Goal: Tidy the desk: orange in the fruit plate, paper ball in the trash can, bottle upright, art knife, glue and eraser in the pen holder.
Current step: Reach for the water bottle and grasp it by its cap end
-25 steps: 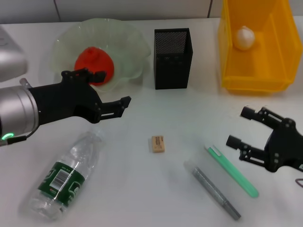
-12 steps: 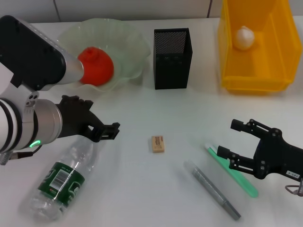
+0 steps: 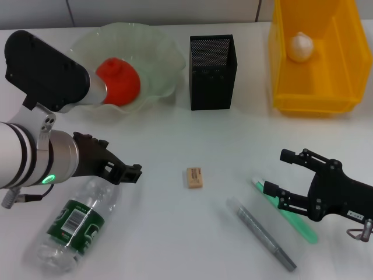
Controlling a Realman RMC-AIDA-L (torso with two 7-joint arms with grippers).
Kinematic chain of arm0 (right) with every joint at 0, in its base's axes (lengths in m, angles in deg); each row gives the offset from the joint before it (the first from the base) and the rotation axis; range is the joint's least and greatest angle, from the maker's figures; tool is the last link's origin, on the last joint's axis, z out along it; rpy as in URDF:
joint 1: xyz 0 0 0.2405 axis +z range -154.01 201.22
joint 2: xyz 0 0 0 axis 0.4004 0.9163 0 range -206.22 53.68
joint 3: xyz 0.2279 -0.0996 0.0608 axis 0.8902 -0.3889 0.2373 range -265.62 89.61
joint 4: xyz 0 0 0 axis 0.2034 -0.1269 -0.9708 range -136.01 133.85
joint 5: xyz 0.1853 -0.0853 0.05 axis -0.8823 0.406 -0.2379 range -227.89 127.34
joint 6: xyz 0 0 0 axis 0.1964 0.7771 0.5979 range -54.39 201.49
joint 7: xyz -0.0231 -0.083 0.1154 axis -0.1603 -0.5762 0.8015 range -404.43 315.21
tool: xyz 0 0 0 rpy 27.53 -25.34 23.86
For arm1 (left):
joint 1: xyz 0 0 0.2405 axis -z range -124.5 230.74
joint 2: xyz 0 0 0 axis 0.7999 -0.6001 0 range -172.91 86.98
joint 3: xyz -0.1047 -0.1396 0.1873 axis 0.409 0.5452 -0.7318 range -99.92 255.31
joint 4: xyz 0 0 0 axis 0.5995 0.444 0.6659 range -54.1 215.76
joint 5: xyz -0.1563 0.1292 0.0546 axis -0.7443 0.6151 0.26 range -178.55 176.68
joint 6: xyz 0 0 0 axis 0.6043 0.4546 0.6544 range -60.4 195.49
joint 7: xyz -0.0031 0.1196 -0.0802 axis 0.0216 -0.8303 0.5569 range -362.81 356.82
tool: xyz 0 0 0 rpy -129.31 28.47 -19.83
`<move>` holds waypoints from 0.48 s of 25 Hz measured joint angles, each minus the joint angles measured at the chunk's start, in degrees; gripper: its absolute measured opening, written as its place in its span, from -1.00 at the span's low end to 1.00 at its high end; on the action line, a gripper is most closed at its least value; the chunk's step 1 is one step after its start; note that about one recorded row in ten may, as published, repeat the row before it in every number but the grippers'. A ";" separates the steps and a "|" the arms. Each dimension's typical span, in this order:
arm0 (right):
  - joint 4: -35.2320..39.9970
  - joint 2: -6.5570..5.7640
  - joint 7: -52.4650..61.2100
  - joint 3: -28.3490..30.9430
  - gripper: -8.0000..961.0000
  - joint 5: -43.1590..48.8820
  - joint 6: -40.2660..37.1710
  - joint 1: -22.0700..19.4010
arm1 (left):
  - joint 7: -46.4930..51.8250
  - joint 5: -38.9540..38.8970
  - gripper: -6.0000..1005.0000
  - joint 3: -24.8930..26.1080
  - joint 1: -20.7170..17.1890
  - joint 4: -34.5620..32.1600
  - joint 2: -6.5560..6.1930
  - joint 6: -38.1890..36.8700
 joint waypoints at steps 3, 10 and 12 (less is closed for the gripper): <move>-0.19 0.07 0.00 0.00 0.67 0.51 0.52 0.22 | 0.09 -0.17 0.43 0.37 1.23 2.15 0.01 0.01; -0.27 0.11 0.01 0.00 0.66 0.57 0.64 0.30 | 0.16 -0.37 0.40 0.63 4.39 8.11 0.01 0.51; -0.36 0.12 0.23 0.00 0.66 0.59 0.64 0.31 | 0.17 -0.35 0.39 0.65 4.88 9.16 0.01 1.01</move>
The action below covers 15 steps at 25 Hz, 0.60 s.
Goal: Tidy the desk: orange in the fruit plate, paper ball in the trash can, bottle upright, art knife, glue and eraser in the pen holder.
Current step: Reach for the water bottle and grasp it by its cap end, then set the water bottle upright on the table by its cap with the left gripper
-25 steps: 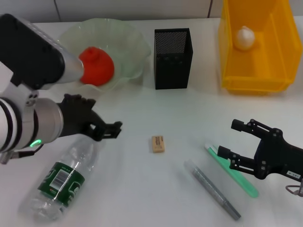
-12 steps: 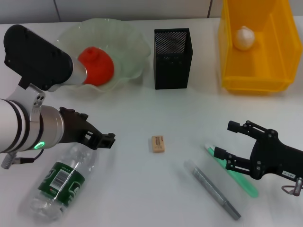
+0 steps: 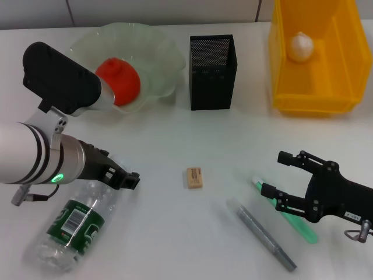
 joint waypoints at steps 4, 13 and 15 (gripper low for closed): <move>-0.25 0.01 0.13 0.00 0.66 0.01 0.00 0.00 | 0.02 0.19 0.38 0.06 0.97 1.09 0.00 -0.16; -0.35 0.01 0.92 0.00 0.66 -0.01 -0.01 -0.04 | 0.00 0.35 0.08 1.42 3.38 2.29 -0.03 -3.05; -0.35 -0.02 1.11 0.26 0.66 -0.14 -0.19 -0.04 | -1.02 0.06 -0.10 1.75 3.24 1.66 -0.14 -2.89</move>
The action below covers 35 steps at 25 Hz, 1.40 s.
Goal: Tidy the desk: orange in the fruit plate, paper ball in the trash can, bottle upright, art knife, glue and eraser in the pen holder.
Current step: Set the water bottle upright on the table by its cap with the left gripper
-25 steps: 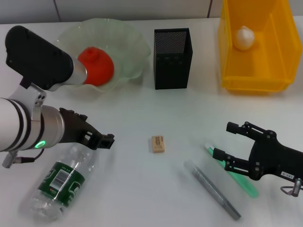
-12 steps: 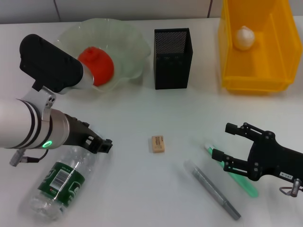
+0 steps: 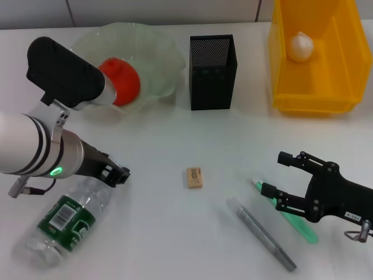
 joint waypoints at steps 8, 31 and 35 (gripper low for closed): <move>0.18 -0.14 1.16 0.35 0.66 -0.23 -0.50 -0.01 | -14.50 -12.98 -0.11 8.49 -4.57 -4.22 -0.31 3.76; 1.30 -0.14 5.24 0.31 0.66 -0.30 -2.07 1.47 | -80.39 -66.61 -0.11 36.12 -11.01 21.76 -0.45 -0.39; 1.33 -0.14 5.40 0.26 0.66 -0.30 -2.20 1.84 | -81.85 -68.42 -0.11 37.46 -11.33 22.09 -0.49 -1.24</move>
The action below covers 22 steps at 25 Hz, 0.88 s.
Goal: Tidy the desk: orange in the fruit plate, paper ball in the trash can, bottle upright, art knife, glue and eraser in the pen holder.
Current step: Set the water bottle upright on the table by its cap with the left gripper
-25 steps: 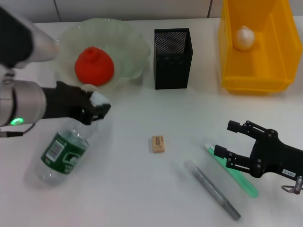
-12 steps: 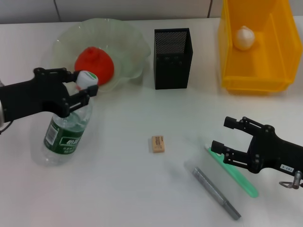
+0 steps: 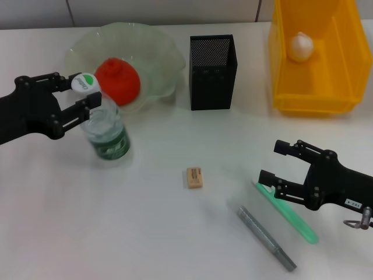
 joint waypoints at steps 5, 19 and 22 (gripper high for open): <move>0.00 -0.01 0.43 -0.15 0.66 0.00 -0.01 0.10 | -0.55 -0.33 -0.11 0.32 0.37 0.73 0.00 -0.45; 0.00 -0.02 1.11 -0.17 0.66 0.01 -0.41 0.13 | -5.52 -3.79 -0.11 0.38 0.92 4.53 0.06 -0.95; 0.00 -0.02 1.12 0.04 0.66 0.01 -0.57 0.12 | -5.53 -3.82 -0.11 0.40 0.94 4.55 0.04 -0.95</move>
